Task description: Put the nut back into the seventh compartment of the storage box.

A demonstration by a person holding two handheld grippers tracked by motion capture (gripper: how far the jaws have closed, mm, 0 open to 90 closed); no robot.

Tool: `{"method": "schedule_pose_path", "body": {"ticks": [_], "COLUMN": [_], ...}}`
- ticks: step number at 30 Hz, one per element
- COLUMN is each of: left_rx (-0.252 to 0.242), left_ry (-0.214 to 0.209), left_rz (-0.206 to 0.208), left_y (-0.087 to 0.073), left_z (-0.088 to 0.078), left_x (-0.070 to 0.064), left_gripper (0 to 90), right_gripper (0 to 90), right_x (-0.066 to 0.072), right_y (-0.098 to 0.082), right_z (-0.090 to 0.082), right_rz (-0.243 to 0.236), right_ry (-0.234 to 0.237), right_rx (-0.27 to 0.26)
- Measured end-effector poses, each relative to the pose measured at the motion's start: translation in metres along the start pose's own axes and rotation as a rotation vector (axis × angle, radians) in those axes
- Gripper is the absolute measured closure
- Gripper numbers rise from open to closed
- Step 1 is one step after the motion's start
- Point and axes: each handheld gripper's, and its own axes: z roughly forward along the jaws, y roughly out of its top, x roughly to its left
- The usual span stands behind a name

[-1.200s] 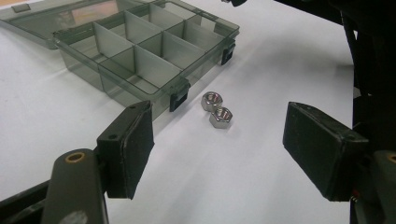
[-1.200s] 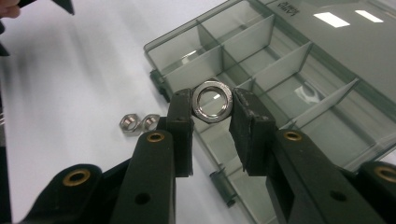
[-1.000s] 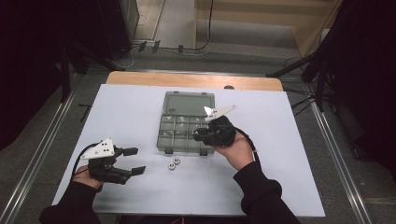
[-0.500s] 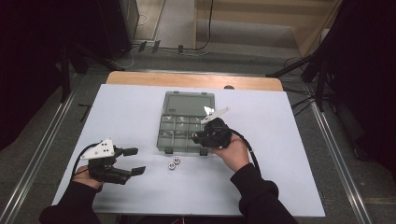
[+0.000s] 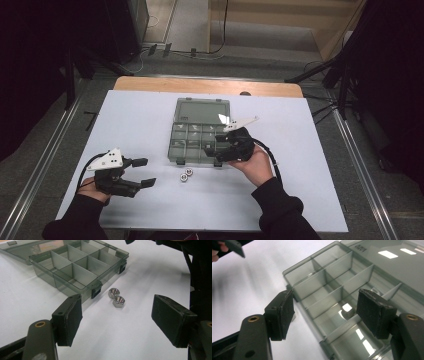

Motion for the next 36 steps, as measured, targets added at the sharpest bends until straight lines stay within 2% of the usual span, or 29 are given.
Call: {"method": "schedule_pose_path", "body": {"ticks": [6,10,17,22,26,28,36], "left_rx": [0.0,-0.003,0.002,-0.001,0.003,0.001,0.0], "left_ry": [0.0,-0.001,0.0,0.001,0.002,0.002,0.0], "left_rz": [-0.001,-0.001,-0.001,-0.006,-0.005,-0.006,-0.002], "left_y": [0.0,0.0,0.0,0.0,0.0,0.0,0.001], "left_z": [0.0,0.0,0.001,0.0,0.0,0.0,0.0], "left_x": [0.001,0.001,0.001,0.002,0.002,0.001,0.001], "left_gripper": [25.1,25.0,25.1,25.1,25.0,25.1,25.1], "right_gripper": [25.8,23.0,22.3,22.1,22.2,22.1,22.0], "right_x": [0.012,0.018,0.027,0.033,0.038,0.041,0.051], "right_y": [-0.002,-0.005,-0.008,-0.011,-0.016,-0.019,-0.023], "right_z": [-0.001,-0.003,-0.004,-0.006,-0.009,-0.01,-0.008], "right_rz": [-0.032,-0.029,-0.035,-0.055,-0.09,-0.092,-0.098], "right_ry": [0.021,0.032,0.043,0.061,0.065,0.078,0.075], "right_rx": [0.004,-0.001,0.004,-0.006,0.015,0.02,0.025]}}
